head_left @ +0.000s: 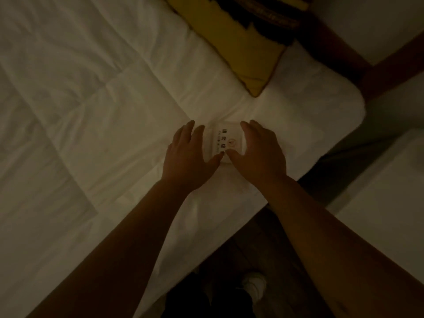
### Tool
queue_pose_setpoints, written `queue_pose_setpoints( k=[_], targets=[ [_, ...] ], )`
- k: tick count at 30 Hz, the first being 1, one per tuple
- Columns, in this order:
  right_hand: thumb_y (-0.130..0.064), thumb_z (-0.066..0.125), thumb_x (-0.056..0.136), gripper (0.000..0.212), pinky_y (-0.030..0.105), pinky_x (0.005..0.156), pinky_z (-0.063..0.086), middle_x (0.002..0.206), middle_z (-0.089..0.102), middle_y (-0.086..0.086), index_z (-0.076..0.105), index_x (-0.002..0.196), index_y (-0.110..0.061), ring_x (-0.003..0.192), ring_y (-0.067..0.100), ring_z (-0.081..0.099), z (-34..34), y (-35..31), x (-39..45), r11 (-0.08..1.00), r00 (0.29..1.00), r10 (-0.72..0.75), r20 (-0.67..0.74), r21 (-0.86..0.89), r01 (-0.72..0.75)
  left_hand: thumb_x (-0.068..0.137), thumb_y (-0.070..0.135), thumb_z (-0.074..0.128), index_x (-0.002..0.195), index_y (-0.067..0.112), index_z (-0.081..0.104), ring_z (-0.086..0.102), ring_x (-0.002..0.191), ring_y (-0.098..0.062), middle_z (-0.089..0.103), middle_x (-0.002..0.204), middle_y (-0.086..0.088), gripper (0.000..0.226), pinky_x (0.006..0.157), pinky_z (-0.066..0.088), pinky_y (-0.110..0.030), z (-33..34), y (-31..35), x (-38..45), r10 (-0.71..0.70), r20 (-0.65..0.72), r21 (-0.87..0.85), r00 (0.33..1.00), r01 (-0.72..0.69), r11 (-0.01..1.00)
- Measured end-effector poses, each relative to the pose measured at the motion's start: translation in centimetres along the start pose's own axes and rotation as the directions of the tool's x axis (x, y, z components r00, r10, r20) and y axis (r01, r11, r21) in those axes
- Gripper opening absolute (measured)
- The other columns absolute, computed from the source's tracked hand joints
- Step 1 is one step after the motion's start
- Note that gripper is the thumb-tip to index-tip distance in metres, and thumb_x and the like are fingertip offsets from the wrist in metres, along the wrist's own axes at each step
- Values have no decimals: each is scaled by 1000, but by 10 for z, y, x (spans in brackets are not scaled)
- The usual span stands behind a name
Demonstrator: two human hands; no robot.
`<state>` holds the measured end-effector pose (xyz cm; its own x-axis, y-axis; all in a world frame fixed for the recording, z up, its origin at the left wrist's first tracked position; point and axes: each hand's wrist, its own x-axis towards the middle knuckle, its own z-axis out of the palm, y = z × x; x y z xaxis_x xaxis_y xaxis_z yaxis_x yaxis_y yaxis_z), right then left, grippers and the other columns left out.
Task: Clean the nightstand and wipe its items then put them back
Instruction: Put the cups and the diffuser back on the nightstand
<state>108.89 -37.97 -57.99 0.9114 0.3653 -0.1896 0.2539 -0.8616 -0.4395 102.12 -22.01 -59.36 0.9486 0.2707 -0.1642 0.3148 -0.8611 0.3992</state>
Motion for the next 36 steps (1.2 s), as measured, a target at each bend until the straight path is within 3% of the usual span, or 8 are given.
queue_pose_setpoints(
  k=[7,10,15,20,24,29,32,36],
  targets=[
    [-41,71,79,85,42,97,44,140,36,12,25,145,-14,124,30,42,23,-27,20,994,994,81,70,70,-86,75,57,64,141,17,34,42,121,-27,45,135,-6,83,96,41,-43,4,-20,6,-26,87,-127,996,37,991],
    [-37,76,76,95,39,100,39,139,39,14,19,148,-13,126,30,41,23,-31,28,976,982,141,123,148,-159,76,52,67,126,16,51,53,103,-24,55,117,-5,63,85,48,-39,5,-16,16,-22,165,-177,986,51,983],
    [-17,72,81,51,4,65,42,119,63,5,51,127,-12,105,17,61,22,-26,28,898,972,229,42,376,-228,83,39,67,106,18,61,57,84,-11,64,99,4,32,63,37,-19,7,-6,22,-106,219,-295,970,169,940],
    [-13,67,85,43,21,71,55,106,66,-3,56,126,-20,92,11,65,10,-13,14,808,980,185,78,555,-197,84,29,69,99,19,60,67,81,-12,70,94,3,21,77,55,-33,-4,2,25,-241,326,-551,914,390,738],
    [-12,68,85,56,22,67,56,99,62,-10,48,135,-30,89,4,63,-14,1,3,783,984,120,134,596,-177,85,25,69,120,22,51,70,74,-10,73,90,-1,39,67,57,-28,-11,26,21,-184,399,-687,898,426,589],
    [-17,74,81,37,26,73,58,97,70,-4,64,116,-24,87,8,68,-55,35,-28,744,986,135,102,647,-169,87,40,63,137,37,42,48,100,-2,49,117,10,54,84,42,-20,-27,65,19,90,107,-467,990,-30,884],
    [-19,75,79,35,13,70,53,91,65,-20,65,112,-29,83,-6,65,-81,61,-60,750,985,149,90,638,-172,88,30,63,120,34,61,55,85,10,59,111,11,32,66,42,-1,-34,110,18,334,212,-467,918,-205,860],
    [-19,76,79,36,9,66,52,86,61,-23,66,113,-26,75,-13,63,-111,104,-102,784,974,221,52,584,-209,86,30,66,116,28,65,57,80,2,63,103,8,29,61,40,-3,-26,169,11,494,373,-318,785,-392,863]
  ],
)
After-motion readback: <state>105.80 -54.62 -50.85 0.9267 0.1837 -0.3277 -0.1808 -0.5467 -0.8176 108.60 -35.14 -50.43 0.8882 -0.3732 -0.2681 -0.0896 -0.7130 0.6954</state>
